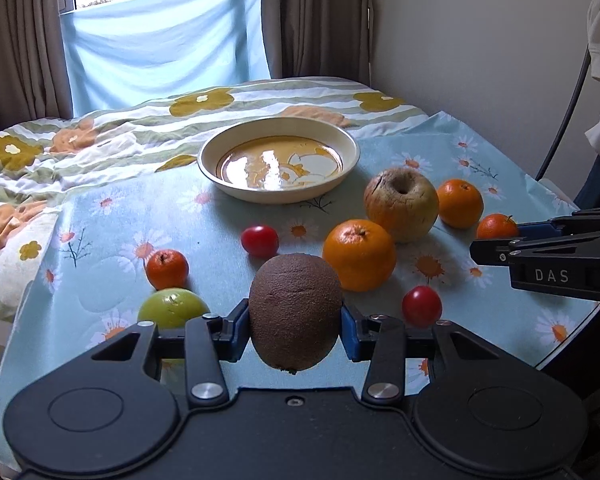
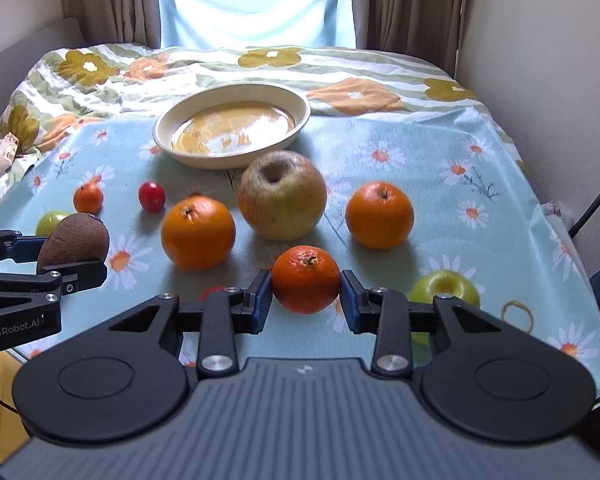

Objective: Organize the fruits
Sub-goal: 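Carry the kiwi in the left gripper while the right gripper carries the mandarin to the bowl, then open the left gripper over the bowl while the right gripper releases the mandarin, then withdraw both grippers from the bowl toward the remaining fruits, then grasp the green apple with the left gripper while the right grasps the large apple, then carry the green apple in the left gripper while the right carries the large apple to the bowl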

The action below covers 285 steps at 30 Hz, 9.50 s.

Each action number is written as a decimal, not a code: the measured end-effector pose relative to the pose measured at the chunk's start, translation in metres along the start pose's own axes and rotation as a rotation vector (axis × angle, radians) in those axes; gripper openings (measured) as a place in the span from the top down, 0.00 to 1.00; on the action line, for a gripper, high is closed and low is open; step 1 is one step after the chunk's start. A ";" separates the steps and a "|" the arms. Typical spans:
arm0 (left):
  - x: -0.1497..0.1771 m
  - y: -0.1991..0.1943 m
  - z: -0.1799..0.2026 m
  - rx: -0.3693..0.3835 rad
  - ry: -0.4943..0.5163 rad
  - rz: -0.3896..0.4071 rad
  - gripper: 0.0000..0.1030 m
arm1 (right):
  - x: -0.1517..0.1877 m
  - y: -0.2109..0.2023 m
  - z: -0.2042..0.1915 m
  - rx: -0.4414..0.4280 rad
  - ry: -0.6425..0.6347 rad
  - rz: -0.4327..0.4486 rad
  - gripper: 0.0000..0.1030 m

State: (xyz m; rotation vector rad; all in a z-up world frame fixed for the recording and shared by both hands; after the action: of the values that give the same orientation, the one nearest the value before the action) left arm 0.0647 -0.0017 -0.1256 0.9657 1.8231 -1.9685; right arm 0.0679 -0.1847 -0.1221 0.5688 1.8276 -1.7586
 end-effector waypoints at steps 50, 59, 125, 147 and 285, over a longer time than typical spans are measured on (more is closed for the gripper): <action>-0.207 0.194 -0.032 -0.120 -0.078 -0.034 0.53 | -0.245 0.175 0.047 -0.221 -0.126 -0.098 0.50; -0.206 0.217 -0.030 -0.133 -0.064 -0.061 0.52 | -0.247 0.195 0.043 -0.247 -0.141 -0.112 0.50; -0.150 -0.032 -0.068 -0.226 -0.135 0.215 0.11 | -0.207 0.020 0.007 -0.154 -0.117 0.074 0.00; -0.054 -0.079 -0.069 -0.163 -0.138 0.208 0.11 | -0.099 -0.058 -0.008 -0.020 0.039 0.109 0.00; -0.170 0.165 -0.067 0.013 0.152 -0.035 0.41 | -0.198 0.122 0.000 -0.088 -0.027 0.027 0.16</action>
State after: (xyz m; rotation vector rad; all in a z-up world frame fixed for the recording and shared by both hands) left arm 0.3102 -0.0016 -0.1413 1.1226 1.9211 -1.9779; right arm 0.2976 -0.1651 -0.0896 0.5309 1.8600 -1.6511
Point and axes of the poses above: each gripper's, at about its wrist camera, not at the fingertips, and y roughly the way its jaws point, z to its right, x to its underside, the point moved 2 cm from there along y, roughly the way its jaws point, and after that the axes turned 6 degrees about -z, right-handed, at the moved point
